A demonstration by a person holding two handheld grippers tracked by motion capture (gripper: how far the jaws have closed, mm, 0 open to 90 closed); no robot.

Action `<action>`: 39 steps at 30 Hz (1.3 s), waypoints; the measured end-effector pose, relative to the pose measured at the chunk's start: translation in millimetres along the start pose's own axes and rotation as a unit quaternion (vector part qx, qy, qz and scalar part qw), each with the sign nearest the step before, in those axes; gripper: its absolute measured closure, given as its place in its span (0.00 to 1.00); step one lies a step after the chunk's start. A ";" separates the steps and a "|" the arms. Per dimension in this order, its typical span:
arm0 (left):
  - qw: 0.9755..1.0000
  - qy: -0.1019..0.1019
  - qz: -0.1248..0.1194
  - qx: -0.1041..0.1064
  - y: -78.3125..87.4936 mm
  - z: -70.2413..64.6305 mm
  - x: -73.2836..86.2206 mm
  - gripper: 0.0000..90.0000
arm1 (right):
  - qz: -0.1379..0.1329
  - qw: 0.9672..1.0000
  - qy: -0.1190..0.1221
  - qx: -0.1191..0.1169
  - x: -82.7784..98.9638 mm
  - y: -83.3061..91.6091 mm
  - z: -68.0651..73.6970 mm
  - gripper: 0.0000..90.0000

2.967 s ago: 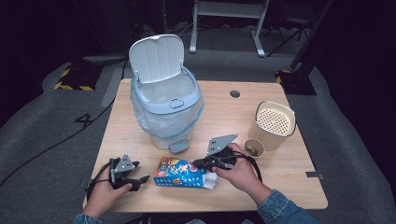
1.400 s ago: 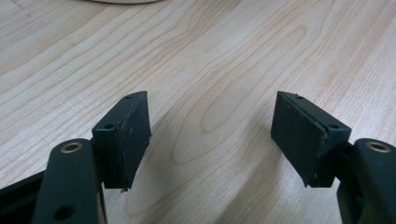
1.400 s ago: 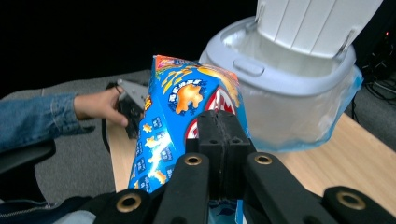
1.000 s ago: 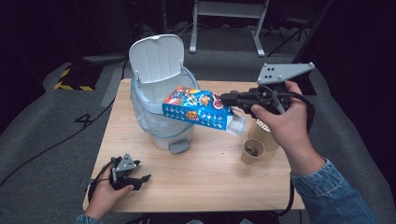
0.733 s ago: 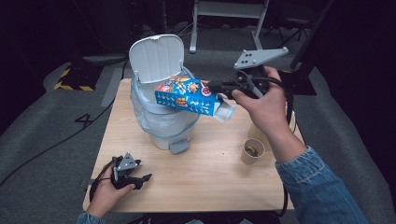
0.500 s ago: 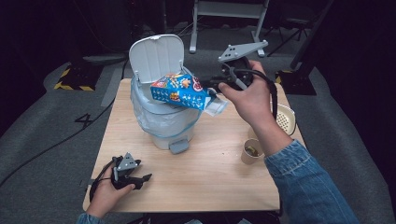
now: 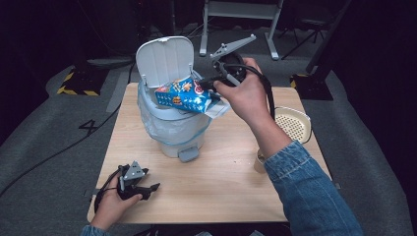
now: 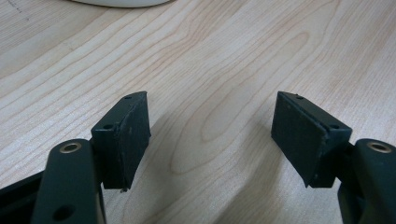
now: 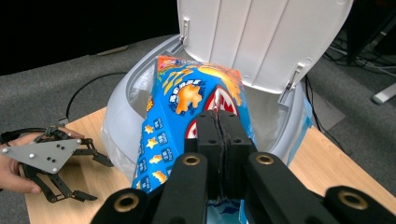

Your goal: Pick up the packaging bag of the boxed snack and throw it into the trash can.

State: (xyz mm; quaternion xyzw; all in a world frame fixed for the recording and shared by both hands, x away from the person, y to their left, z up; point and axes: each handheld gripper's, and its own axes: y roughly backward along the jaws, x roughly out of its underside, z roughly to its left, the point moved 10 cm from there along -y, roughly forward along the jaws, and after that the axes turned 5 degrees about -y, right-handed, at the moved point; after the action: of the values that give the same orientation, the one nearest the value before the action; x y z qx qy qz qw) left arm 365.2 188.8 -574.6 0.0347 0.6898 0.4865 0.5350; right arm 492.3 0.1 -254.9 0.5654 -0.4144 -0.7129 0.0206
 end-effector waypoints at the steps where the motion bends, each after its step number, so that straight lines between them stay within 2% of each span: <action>1: 1.000 0.000 0.000 0.000 0.0 0.0 0.0 0.32 | 0.002 1.000 -0.002 0.003 -1.0 -2.0 0.0 0.98; 4: 1.000 0.000 0.000 0.000 0.0 0.0 0.0 0.32 | 0.012 1.000 -0.005 0.012 -3.3 -8.8 -0.3 0.96; 5: 1.000 0.000 0.000 0.000 0.0 0.0 0.0 0.32 | 0.017 1.000 -0.005 0.023 -5.0 -13.3 -0.7 0.93; 7: 1.000 0.000 0.000 0.000 0.0 0.0 0.0 0.32 | 0.009 1.000 -0.009 0.028 -8.6 -17.6 -0.8 0.83; 8: 1.000 0.000 0.000 0.000 0.0 0.0 0.0 0.32 | 0.009 1.000 -0.009 0.028 -8.6 -17.6 -0.8 0.83; 9: 1.000 0.000 0.000 0.000 0.0 0.0 0.0 0.32 | 0.001 0.999 -0.010 0.035 -10.7 -18.8 -2.1 0.74; 10: 1.000 0.000 0.000 0.000 0.0 0.0 0.0 0.32 | -0.025 0.999 -0.015 0.044 -15.6 -19.3 -3.2 0.60; 11: 1.000 0.001 -0.001 0.000 -0.1 -0.1 -0.1 0.32 | -0.036 0.998 -0.017 0.044 -17.3 -18.3 -2.8 0.54; 12: 1.000 0.001 -0.001 0.000 -0.1 -0.1 -0.1 0.32 | -0.036 0.998 -0.017 0.044 -17.3 -18.3 -2.8 0.54; 13: 1.000 0.001 -0.001 0.000 -0.1 -0.1 -0.1 0.32 | -0.055 0.997 -0.018 0.044 -19.1 -13.8 -1.9 0.49; 15: 1.000 0.001 -0.001 0.000 -0.1 -0.1 -0.2 0.32 | -0.069 0.997 -0.010 0.041 -19.5 -6.8 -0.4 0.48; 17: 1.000 0.000 -0.001 0.000 -0.1 0.1 -0.2 0.32 | -0.068 0.997 0.004 0.038 -14.9 2.5 2.1 0.56; 18: 1.000 0.000 -0.001 0.000 -0.1 0.1 -0.2 0.32 | -0.068 0.997 0.004 0.038 -14.9 2.5 2.1 0.56; 20: 1.000 0.001 -0.001 -0.001 -0.3 0.1 -0.4 0.31 | -0.058 0.998 0.016 0.035 -3.8 15.6 4.0 0.52; 21: 1.000 0.001 -0.002 -0.001 -0.5 0.0 -0.6 0.31 | -0.058 0.998 0.016 0.035 -3.8 15.6 4.0 0.52; 23: 1.000 -0.001 -0.001 -0.004 -0.8 0.4 -0.9 0.31 | -0.060 0.997 0.023 0.041 10.9 29.5 3.4 0.47; 25: 1.000 0.001 -0.001 -0.002 -1.0 0.0 -1.0 0.31 | -0.062 0.997 0.022 0.041 16.5 34.6 2.7 0.47; 27: 1.000 0.001 -0.001 -0.002 -1.0 0.0 -1.0 0.31 | -0.048 0.998 0.005 0.034 39.3 42.2 0.9 0.46; 29: 1.000 0.001 0.000 -0.002 -1.0 0.0 -1.0 0.31 | -0.032 0.999 -0.007 0.040 56.2 40.7 -3.9 0.41; 30: 1.000 0.003 0.000 -0.001 -1.2 -0.5 -1.1 0.31 | -0.032 0.999 -0.007 0.040 56.2 40.7 -3.9 0.41; 31: 1.000 0.004 0.001 -0.001 -1.2 -0.7 -1.1 0.31 | -0.028 0.999 -0.011 0.040 68.2 36.0 -8.6 0.36; 33: 1.000 0.002 0.001 -0.002 -1.3 -0.4 -1.2 0.31 | -0.036 0.999 0.002 0.031 75.5 30.3 -8.3 0.35; 35: 1.000 0.004 0.000 -0.001 -1.7 -0.5 -1.5 0.31 | -0.028 0.999 0.017 0.030 84.5 24.1 -5.9 0.35; 37: 1.000 0.005 0.000 -0.001 -1.8 -0.6 -1.6 0.30 | -0.024 0.999 0.019 0.029 88.2 20.8 -4.5 0.35; 39: 1.000 0.004 0.001 -0.001 -2.0 -0.5 -1.7 0.30 | -0.012 1.000 -0.006 0.022 97.1 12.1 -3.2 0.35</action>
State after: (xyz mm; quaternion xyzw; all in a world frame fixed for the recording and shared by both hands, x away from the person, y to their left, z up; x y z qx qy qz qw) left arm 366.5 186.4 -574.9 0.0326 0.6918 0.4874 0.5318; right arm 454.7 -58.0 -324.1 0.5665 -0.4229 -0.7073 -0.0030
